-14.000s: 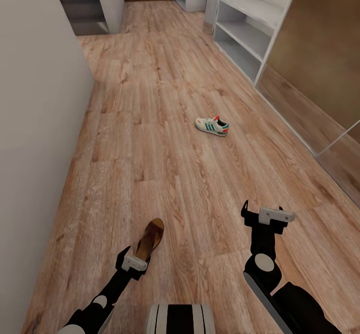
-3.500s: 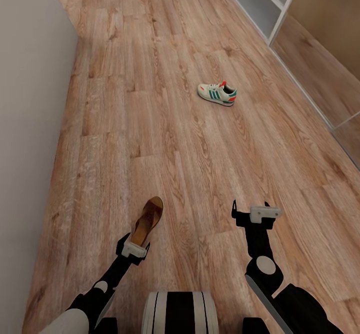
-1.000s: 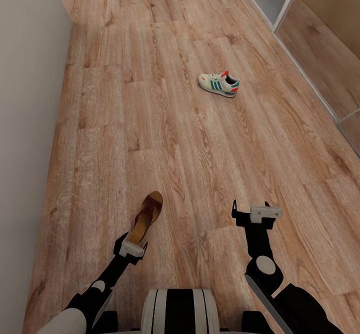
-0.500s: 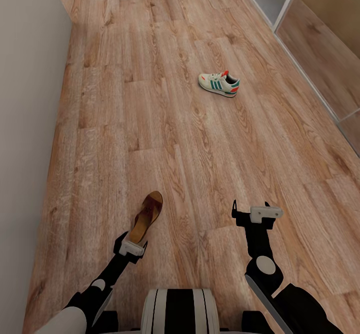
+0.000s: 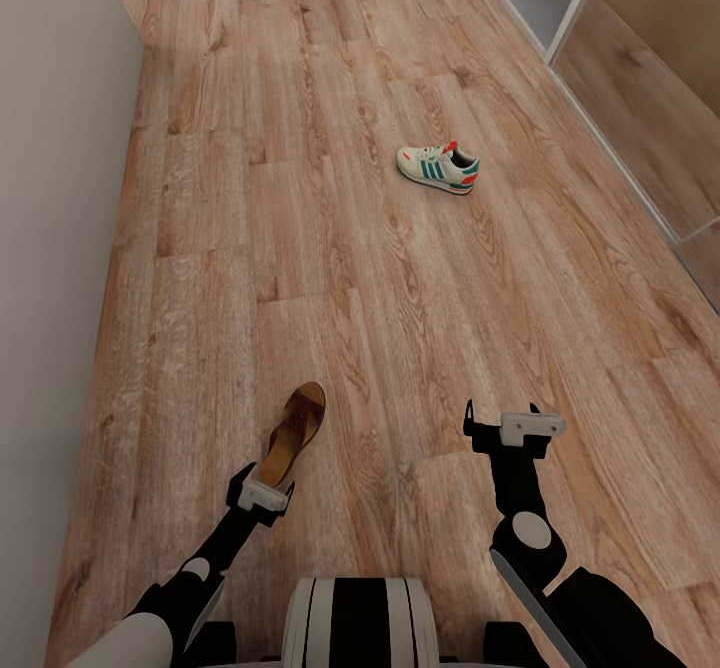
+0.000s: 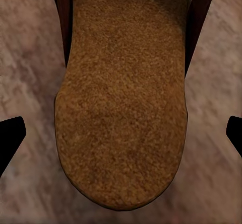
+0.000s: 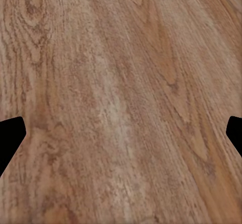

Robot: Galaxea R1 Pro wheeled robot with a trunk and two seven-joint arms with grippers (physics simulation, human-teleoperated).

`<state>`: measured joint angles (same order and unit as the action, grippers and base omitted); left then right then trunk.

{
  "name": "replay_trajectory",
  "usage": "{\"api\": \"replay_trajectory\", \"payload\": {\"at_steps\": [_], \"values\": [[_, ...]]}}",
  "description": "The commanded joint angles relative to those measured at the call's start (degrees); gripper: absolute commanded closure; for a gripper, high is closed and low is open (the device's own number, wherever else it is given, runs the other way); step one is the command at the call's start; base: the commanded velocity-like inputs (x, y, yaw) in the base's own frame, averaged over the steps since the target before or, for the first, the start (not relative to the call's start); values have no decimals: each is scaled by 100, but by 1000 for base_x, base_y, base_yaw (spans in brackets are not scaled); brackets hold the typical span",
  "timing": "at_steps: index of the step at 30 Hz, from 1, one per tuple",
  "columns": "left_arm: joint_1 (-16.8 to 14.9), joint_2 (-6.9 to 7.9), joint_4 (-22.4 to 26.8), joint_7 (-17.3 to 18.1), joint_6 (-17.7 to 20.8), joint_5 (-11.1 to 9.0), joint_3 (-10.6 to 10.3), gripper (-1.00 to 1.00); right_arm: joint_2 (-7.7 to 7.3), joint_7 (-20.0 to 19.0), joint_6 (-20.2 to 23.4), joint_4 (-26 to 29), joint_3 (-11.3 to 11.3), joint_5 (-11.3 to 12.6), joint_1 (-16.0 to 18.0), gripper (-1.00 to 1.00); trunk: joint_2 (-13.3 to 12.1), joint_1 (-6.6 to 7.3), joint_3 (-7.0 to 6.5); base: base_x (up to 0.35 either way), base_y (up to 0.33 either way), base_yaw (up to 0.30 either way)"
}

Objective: Pick up the two gym shoes and the two sandals from the corridor floor and place them onto the hallstand (shoe rack) in the corridor, making sure they are on the rack and not on the floor. Arrange them so the two gym shoes are next to each other and the two sandals are next to each other.

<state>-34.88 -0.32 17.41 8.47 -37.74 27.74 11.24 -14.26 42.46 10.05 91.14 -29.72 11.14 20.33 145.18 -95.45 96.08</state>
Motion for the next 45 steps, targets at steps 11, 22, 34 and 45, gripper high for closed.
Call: {"api": "replay_trajectory", "payload": {"at_steps": [11,22,34,45], "values": [[-8,9,0,49,-14,10,49,100,-6,43,40,9,-17,20,6,-100,1,1,3,0,0,0],[-10,38,0,49,-14,4,53,100,-6,47,40,3,-17,20,6,-100,1,1,3,0,0,0],[-26,48,0,49,-14,-41,54,100,-6,51,40,-3,-17,15,6,-100,1,1,3,0,0,0],[-27,49,0,49,-14,-69,54,100,-6,52,40,-8,-17,14,6,-100,1,1,-53,0,0,0]]}}
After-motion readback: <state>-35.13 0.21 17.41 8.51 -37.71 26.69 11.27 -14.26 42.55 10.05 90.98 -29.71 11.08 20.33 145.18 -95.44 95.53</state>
